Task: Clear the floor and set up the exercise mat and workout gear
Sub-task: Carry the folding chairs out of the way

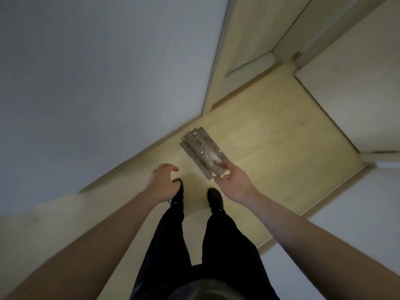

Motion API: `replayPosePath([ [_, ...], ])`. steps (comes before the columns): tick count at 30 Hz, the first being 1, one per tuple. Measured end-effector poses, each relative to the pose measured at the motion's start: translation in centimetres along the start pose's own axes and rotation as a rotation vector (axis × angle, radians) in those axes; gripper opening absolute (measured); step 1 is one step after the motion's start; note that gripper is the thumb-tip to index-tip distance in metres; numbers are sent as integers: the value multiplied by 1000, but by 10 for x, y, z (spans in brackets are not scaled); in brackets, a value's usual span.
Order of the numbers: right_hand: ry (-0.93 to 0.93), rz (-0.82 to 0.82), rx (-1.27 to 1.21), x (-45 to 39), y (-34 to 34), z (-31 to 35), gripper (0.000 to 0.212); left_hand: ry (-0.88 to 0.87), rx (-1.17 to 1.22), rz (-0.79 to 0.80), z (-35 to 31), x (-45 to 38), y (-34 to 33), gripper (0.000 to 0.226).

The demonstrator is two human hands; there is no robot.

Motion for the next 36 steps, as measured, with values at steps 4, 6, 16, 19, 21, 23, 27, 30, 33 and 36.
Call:
replayPosePath([
  [4,183,89,211,58,12,39,53,21,159,-177,-11,88,13,38],
  [6,238,110,266,65,14,44,55,27,184,-211,-17,106,9,38],
  [16,620,345,659,109,17,95,51,274,460,-452,6,257,-29,45],
  [19,697,441,794,125,-10,118,53,350,565,-564,27,299,-34,46],
  [21,763,492,831,139,-31,133,53,399,613,-636,43,323,-37,46],
  [23,854,556,876,162,-63,150,54,459,683,-740,67,357,-45,45],
  [27,1016,668,961,211,-128,179,53,595,762,-894,117,419,-66,44],
  [30,1116,746,1053,255,-181,192,52,676,852,-980,153,468,-91,44],
  [33,1204,836,1066,307,-238,198,50,735,964,-1056,191,519,-118,38],
  [36,1267,900,1088,352,-294,200,50,819,1010,-1164,232,565,-145,33],
])
Point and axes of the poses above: each hand's wrist, its own x-axis away from the middle knuckle, its own y-axis out of the back of the hand, z = x × y, the point moved 1 cm from there along -x, towards the middle knuckle, and after that the axes turned 7 degrees about y, right-handed, at the moved point
